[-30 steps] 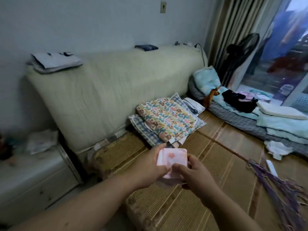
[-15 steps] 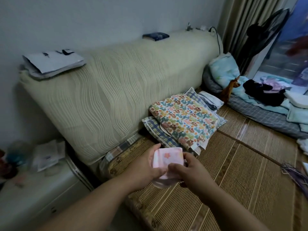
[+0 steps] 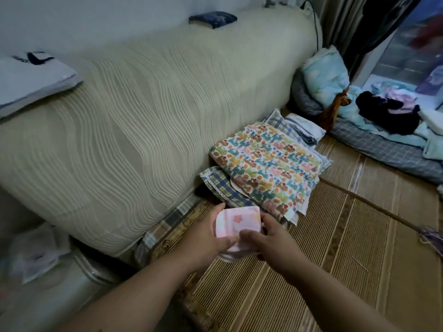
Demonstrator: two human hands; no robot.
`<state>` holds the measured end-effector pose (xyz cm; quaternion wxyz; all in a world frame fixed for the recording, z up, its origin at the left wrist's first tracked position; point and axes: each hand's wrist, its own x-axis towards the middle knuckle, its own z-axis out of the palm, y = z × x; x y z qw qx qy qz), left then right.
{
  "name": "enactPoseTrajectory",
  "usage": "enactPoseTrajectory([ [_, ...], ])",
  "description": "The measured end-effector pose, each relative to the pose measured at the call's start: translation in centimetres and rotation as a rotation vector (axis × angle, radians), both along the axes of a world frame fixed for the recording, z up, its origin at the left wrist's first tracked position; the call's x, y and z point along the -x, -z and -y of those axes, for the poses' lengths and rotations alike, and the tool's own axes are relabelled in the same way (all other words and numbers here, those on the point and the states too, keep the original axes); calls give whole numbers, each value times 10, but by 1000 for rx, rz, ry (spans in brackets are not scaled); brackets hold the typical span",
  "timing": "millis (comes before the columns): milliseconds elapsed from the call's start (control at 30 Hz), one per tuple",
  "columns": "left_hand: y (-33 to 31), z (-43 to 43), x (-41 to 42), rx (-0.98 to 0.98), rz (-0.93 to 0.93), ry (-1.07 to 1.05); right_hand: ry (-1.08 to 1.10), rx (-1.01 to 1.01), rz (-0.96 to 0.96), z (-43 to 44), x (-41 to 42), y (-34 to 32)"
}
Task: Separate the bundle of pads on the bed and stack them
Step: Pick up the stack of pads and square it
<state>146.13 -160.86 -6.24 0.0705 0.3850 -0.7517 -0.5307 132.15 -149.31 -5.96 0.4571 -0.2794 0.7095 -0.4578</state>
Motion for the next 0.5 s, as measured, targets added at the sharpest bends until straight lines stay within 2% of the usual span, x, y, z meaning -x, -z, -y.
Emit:
enactPoseTrajectory([
  [267,78,79,15,11,121,176,199,-93,102,57,-10,79],
  [500,194,129,45,31,285,405,358,-156,217,92,-16,195],
])
